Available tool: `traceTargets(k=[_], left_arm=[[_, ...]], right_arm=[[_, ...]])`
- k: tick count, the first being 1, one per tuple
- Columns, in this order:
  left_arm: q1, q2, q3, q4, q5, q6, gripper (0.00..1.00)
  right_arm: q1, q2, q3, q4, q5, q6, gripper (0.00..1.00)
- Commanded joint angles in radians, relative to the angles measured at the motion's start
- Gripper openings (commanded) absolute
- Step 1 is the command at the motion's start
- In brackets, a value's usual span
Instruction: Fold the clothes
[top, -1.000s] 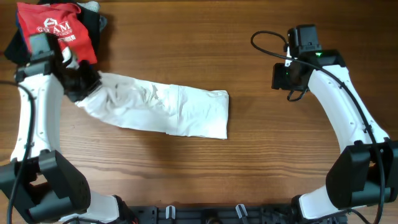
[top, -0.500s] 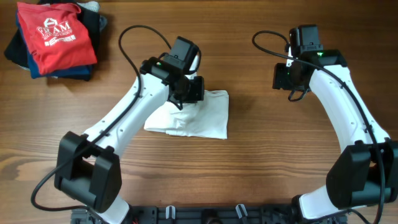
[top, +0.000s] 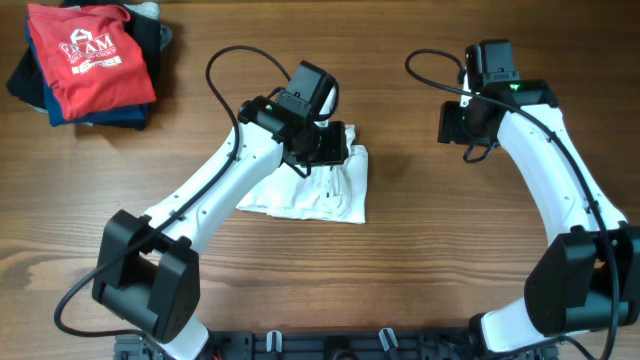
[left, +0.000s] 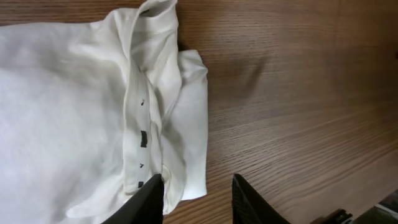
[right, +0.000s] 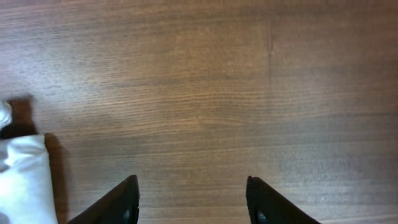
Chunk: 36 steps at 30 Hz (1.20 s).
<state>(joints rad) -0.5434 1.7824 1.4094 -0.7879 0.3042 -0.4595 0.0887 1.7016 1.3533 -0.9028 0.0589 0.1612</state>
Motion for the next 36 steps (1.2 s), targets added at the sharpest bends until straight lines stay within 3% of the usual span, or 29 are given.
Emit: traceTargets(k=[1,3,5,10,19,22,26,28,34,36], left_arm=[[0.065,-0.052,0.016,0.0,-0.079,0.04,0.35],[0.142,-0.055,0.016,0.007,-0.141,0.04,0.36],[0.235,-0.037,0.016,0.04,-0.18,0.04,0.37],[0.399,0.045,0.016,0.128,-0.156,0.033,0.4],[0.403,0.219,0.016,0.122,-0.156,0.033,0.41],[0.403,0.22,0.016,0.104,-0.156,0.033,0.41],[0.403,0.22,0.016,0.052,-0.156,0.033,0.41],[0.403,0.22,0.016,0.024,-0.156,0.033,0.41],[0.403,0.22,0.016,0.025,-0.133,0.033,0.4],[0.403,0.22,0.016,0.036,-0.111,0.033,0.4]], right_arm=[[-0.003,0.001,0.008,0.024,-0.28,-0.198,0.56],[0.011,0.001,0.008,0.023,-0.484,-0.305,0.56],[0.055,0.001,0.007,0.017,-0.539,-0.319,0.57],[0.254,0.048,-0.022,0.099,-0.412,-0.21,0.65],[0.422,0.259,-0.022,0.179,-0.254,-0.164,0.64],[0.423,0.294,-0.022,0.187,-0.127,-0.095,0.61],[0.414,0.314,-0.022,0.08,0.209,0.222,0.61],[0.412,0.308,-0.022,0.04,0.225,0.268,0.62],[0.412,0.184,-0.015,0.027,0.225,0.24,0.67],[0.412,0.108,-0.003,0.097,0.127,0.052,0.67]])
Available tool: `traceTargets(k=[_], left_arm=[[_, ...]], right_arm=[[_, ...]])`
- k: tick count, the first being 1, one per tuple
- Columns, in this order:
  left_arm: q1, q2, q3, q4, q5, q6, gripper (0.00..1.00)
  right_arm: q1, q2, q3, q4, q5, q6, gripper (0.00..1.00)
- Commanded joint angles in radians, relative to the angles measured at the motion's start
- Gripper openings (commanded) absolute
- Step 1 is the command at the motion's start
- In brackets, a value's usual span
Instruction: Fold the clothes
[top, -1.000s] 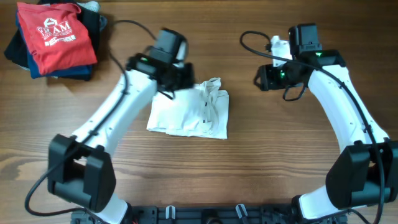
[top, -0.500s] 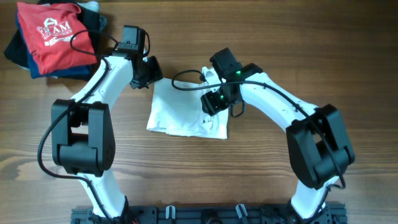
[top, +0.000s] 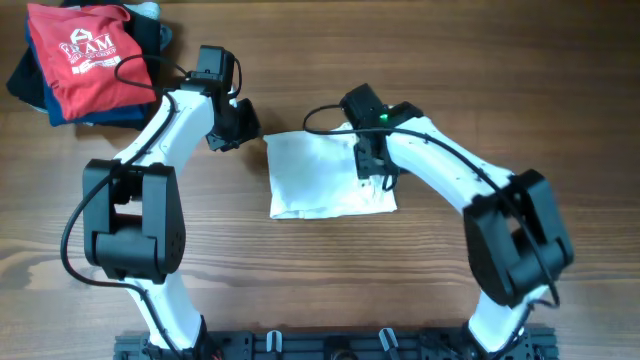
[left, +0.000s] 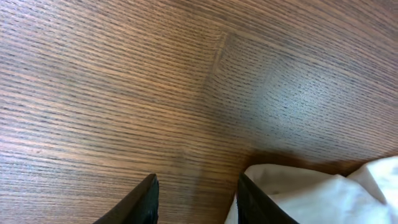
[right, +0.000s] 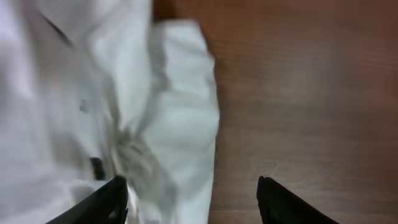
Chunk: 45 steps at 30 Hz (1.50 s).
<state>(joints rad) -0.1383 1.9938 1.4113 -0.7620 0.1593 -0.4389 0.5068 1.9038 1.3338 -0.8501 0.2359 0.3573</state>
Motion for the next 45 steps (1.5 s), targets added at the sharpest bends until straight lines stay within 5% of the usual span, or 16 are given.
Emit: traceTargets(k=[1,10,16,20,24,31,33,36,42,45], left_arm=[[-0.002,0.009,0.014,0.018,0.034,0.013,0.4],[-0.002,0.009,0.014,0.025,0.034,0.013,0.4],[-0.002,0.009,0.014,0.024,0.034,0.013,0.41],[-0.002,0.009,0.014,0.024,0.034,0.013,0.41],[-0.002,0.009,0.014,0.024,0.034,0.013,0.4],[-0.002,0.009,0.014,0.024,0.034,0.013,0.41],[-0.002,0.009,0.014,0.024,0.034,0.013,0.41],[-0.002,0.009,0.014,0.024,0.034,0.013,0.41],[-0.002,0.009,0.014,0.024,0.033,0.013,0.41],[-0.002,0.009,0.014,0.025,0.033,0.013,0.41]], right_arm=[[-0.006,-0.11,0.017,0.074,-0.135,-0.195,0.66],[-0.006,0.007,0.015,0.093,-0.312,-0.17,0.4],[-0.006,0.078,0.014,0.106,-0.246,-0.136,0.37],[-0.007,0.084,0.014,0.088,-0.188,-0.1,0.14],[-0.015,0.078,0.014,0.011,-0.013,-0.001,0.04],[-0.088,0.02,0.014,-0.031,0.029,-0.016,0.09],[-0.126,0.02,0.014,-0.106,0.07,0.006,0.24],[-0.185,0.02,0.014,-0.195,0.077,0.026,0.25],[-0.176,-0.115,0.014,-0.215,-0.269,-0.161,0.32],[-0.151,-0.138,0.002,-0.25,-0.318,-0.202,0.52]])
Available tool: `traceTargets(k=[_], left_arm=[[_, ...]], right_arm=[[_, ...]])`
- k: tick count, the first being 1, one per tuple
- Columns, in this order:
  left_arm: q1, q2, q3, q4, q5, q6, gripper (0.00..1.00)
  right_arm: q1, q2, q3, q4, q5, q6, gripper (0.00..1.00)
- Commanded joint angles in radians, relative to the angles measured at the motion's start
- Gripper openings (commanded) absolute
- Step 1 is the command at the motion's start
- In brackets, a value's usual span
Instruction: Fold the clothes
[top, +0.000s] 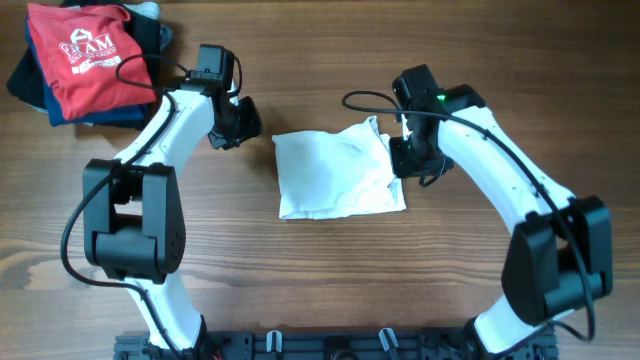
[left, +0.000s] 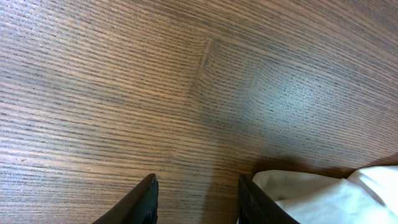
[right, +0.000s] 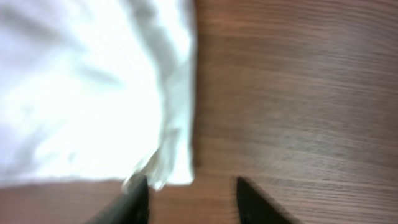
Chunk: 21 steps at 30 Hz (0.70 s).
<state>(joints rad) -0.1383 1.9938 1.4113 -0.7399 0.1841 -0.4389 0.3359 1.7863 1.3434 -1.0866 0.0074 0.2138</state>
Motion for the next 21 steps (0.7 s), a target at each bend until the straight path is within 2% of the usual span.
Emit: traceTargets(k=[1,6,8,11,12,13,15,17,19,20,21], left_arm=[[-0.002,0.009,0.014,0.003,0.008,0.013,0.41],[-0.002,0.009,0.014,0.003,0.008,0.013,0.41],[-0.002,0.009,0.014,0.003,0.009,0.013,0.41],[-0.002,0.009,0.014,0.0,0.009,0.013,0.41],[-0.002,0.009,0.014,-0.001,0.009,0.013,0.41],[-0.002,0.009,0.014,-0.002,0.009,0.013,0.41],[-0.002,0.009,0.014,-0.002,0.009,0.013,0.41],[-0.002,0.009,0.014,-0.001,0.008,0.013,0.41],[-0.002,0.009,0.014,-0.001,0.009,0.013,0.41],[-0.002,0.009,0.014,-0.002,0.009,0.013,0.41],[-0.002,0.009,0.014,-0.006,0.009,0.013,0.41]], right_arm=[[0.021,-0.02,-0.023,-0.01,-0.1,-0.059,0.54],[0.055,-0.01,-0.135,0.104,-0.177,-0.046,0.53],[0.06,-0.01,-0.186,0.189,-0.172,-0.024,0.49],[0.06,-0.01,-0.256,0.275,-0.103,0.063,0.31],[0.06,-0.01,-0.258,0.262,-0.068,0.087,0.1],[0.06,-0.011,-0.257,0.232,-0.054,0.108,0.04],[0.06,-0.018,-0.249,0.133,-0.07,0.107,0.04],[0.059,-0.022,-0.249,0.013,-0.006,0.102,0.07],[0.059,-0.022,-0.257,0.037,0.137,0.134,0.1],[0.058,-0.02,-0.257,0.074,0.166,0.134,0.18],[0.058,-0.019,-0.257,0.115,0.173,0.136,0.35]])
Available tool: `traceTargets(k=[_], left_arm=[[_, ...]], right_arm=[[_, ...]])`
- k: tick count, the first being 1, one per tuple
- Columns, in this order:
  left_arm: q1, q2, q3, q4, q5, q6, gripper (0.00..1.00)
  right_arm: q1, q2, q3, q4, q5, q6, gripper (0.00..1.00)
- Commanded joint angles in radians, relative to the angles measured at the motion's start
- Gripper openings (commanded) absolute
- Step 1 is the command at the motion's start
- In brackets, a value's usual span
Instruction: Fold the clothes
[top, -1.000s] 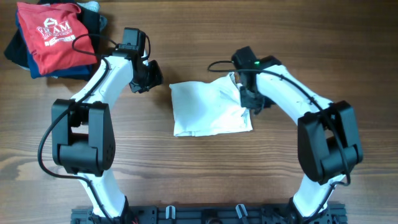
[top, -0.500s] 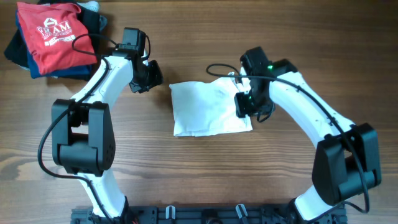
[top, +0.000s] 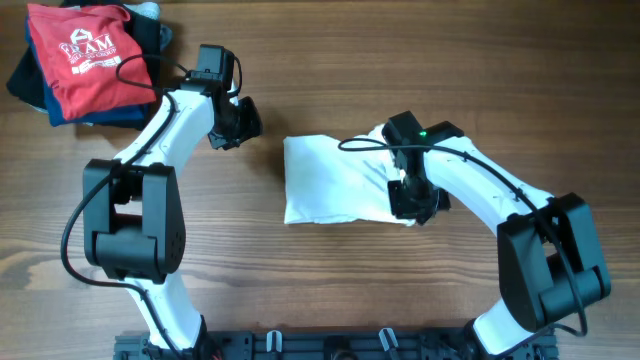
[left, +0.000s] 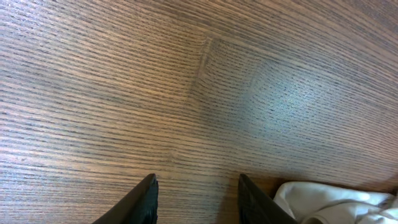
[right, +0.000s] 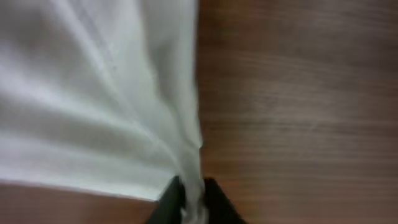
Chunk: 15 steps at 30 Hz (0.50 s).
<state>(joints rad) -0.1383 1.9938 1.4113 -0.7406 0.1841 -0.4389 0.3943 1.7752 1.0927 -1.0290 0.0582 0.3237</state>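
A white garment (top: 335, 180) lies folded into a rough rectangle at the middle of the wooden table. My right gripper (top: 412, 203) is at its near right corner, shut on the white cloth (right: 186, 155), which is pinched between the two fingers. My left gripper (top: 243, 121) hangs open over bare wood to the left of the garment, nothing between its fingers (left: 146, 202). A white edge of the garment (left: 323, 199) shows at the lower right of the left wrist view.
A stack of folded clothes with a red printed T-shirt (top: 88, 55) on top sits at the far left corner of the table (top: 330, 290). Both arms' black cables loop above the table.
My right gripper was open beside the garment's right edge; now it is shut on the near right corner. The garment sits slightly further right. The left arm has not moved.
First my left gripper was over the rumpled white garment and my right gripper hung open to the far right. Then the left gripper stood open to the left and the right gripper was over the flatter garment. Now the right gripper grips its corner.
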Motion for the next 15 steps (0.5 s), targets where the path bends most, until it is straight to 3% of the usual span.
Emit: traceTargets(k=[1,4,7,8,11,15], left_arm=[[-0.002,0.009,0.014,-0.013,0.009,0.014,0.41],[-0.002,0.002,0.014,-0.009,0.008,0.053,0.4],[-0.006,-0.037,0.014,0.045,0.015,0.104,0.41],[-0.014,-0.049,0.014,0.087,0.054,0.145,0.42],[-0.054,-0.043,0.014,0.164,0.089,0.148,0.43],[-0.153,-0.027,0.014,0.214,0.084,0.201,0.43]], right_arm=[[0.0,-0.008,-0.006,0.096,0.134,0.052,0.38],[-0.013,-0.008,-0.006,0.117,0.189,0.224,0.32],[-0.016,-0.056,-0.001,0.046,0.183,0.255,0.32],[-0.016,-0.117,-0.001,0.042,0.139,0.248,0.33],[-0.016,-0.201,-0.001,0.106,-0.122,0.039,0.35],[-0.016,-0.144,-0.006,0.088,-0.233,0.01,0.35]])
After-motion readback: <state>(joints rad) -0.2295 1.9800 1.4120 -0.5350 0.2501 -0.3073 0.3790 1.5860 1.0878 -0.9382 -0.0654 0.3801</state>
